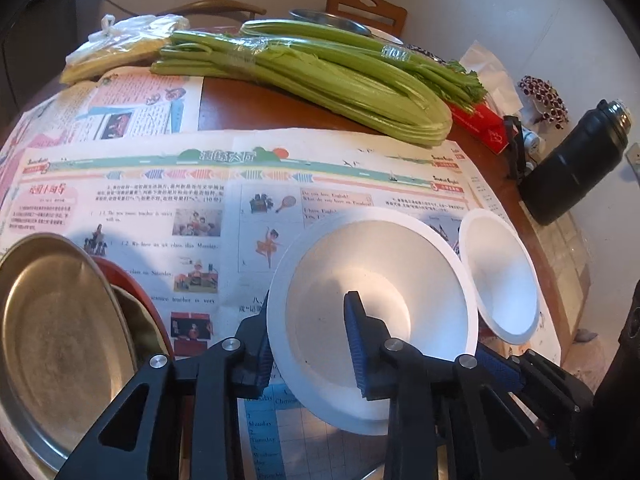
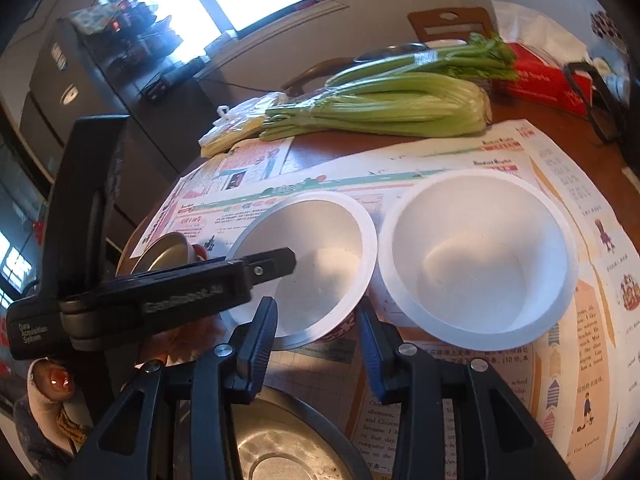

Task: Organize plates and bowls
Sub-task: 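Move the left tool to a red paper bowl rim and grasp it, then lift the red paper bowl with the left tool over the steel bowl, then lower the red paper bowl into the steel bowl with the left tool, then open the left tool to release the paper bowl and withdraw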

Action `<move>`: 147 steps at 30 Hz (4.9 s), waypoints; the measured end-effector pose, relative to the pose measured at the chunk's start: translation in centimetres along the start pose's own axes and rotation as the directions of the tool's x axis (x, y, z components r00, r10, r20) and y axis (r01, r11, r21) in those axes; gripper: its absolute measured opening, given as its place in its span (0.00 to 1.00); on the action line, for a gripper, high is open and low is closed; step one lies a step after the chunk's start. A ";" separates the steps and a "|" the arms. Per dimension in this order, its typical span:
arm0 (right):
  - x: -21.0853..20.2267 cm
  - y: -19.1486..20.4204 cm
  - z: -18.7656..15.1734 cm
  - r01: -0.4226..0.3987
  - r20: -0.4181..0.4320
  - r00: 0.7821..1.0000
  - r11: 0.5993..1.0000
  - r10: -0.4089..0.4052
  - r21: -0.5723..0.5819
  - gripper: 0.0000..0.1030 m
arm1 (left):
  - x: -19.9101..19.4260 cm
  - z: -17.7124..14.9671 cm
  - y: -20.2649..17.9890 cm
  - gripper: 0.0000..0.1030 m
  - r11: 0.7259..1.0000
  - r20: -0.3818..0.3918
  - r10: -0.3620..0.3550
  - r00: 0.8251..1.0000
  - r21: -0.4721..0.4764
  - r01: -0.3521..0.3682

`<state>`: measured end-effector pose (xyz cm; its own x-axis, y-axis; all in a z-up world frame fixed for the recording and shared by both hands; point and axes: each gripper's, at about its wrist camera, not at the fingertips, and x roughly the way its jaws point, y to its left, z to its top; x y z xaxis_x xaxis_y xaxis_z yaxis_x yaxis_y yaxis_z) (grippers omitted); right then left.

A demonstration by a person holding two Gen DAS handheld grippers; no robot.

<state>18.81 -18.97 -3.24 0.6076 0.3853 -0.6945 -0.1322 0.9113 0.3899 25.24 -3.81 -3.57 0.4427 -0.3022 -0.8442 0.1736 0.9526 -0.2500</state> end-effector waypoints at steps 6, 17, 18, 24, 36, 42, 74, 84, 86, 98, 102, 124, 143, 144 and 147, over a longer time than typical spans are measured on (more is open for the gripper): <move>-0.2 0.8 -0.2 0.020 -0.001 1.000 0.999 -0.020 -0.026 0.41 | -1.3 -0.5 0.1 0.31 1.000 0.020 -0.021 1.000 -0.005 0.021; -2.5 2.8 -0.5 0.010 0.047 0.999 0.999 -0.008 -0.053 0.41 | -4.7 -1.8 -0.1 0.31 1.000 0.066 -0.021 0.998 0.003 0.021; -2.8 2.9 -0.5 0.010 0.050 0.999 0.998 -0.007 -0.056 0.41 | -5.0 -1.9 -0.1 0.31 1.000 0.070 -0.022 0.997 0.001 0.022; -4.5 3.8 -0.9 0.014 0.078 0.997 0.996 -0.007 -0.087 0.41 | -6.9 -2.7 -0.8 0.31 1.000 0.098 -0.021 0.995 0.014 0.020; -9.0 4.3 -2.0 0.007 0.144 0.990 0.995 0.009 -0.104 0.41 | -10.5 -4.2 -3.3 0.32 0.998 0.147 -0.033 0.989 0.049 0.026; -10.8 4.5 -2.9 0.007 0.155 0.988 0.993 0.012 -0.121 0.41 | -11.8 -5.6 -4.3 0.32 0.998 0.161 -0.034 0.986 0.064 0.024; -13.0 4.7 -6.7 -0.012 0.108 0.994 0.987 0.030 -0.162 0.41 | -12.6 -10.1 -5.1 0.32 0.999 0.135 -0.021 0.991 0.032 0.016; -11.8 4.2 -7.8 -0.016 0.061 0.998 0.986 0.026 -0.167 0.41 | -11.4 -11.0 -5.0 0.32 0.999 0.099 -0.006 0.995 0.032 0.003; -11.7 4.2 -8.0 -0.017 0.054 0.998 0.986 0.026 -0.168 0.41 | -11.2 -11.2 -4.8 0.33 1.000 0.090 -0.002 0.996 0.029 -0.001; -10.1 3.6 -8.8 -0.039 -0.024 0.999 0.984 0.036 -0.175 0.41 | -9.0 -12.2 -4.3 0.34 0.999 0.026 0.032 0.999 0.020 -0.032; -9.6 3.2 -8.9 -0.043 -0.043 0.998 0.985 0.036 -0.170 0.41 | -8.4 -12.4 -4.2 0.34 0.999 0.011 0.038 0.999 0.017 -0.038; -8.3 2.6 -9.2 -0.030 -0.080 0.997 0.985 0.017 -0.171 0.41 | -7.0 -12.6 -3.9 0.34 0.999 -0.014 0.054 0.998 0.006 -0.054; -8.8 2.3 -8.8 -0.022 -0.068 0.998 0.986 0.011 -0.164 0.41 | -8.8 -12.7 -3.8 0.34 0.998 0.025 0.067 0.997 0.000 -0.067; -8.9 2.2 -8.8 -0.025 -0.068 0.998 0.986 0.014 -0.162 0.41 | -9.0 -12.7 -3.8 0.34 0.998 0.029 0.067 0.997 0.001 -0.067; -9.0 2.1 -8.7 -0.027 -0.065 0.998 0.987 0.017 -0.158 0.41 | -9.4 -12.6 -3.9 0.34 0.998 0.038 0.068 0.997 0.002 -0.068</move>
<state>6.22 -19.31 -1.42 0.5531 0.4090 -0.7258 -0.2705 0.9122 0.3079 9.26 -4.21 -0.64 0.4869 -0.2378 -0.8405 0.1446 0.9709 -0.1909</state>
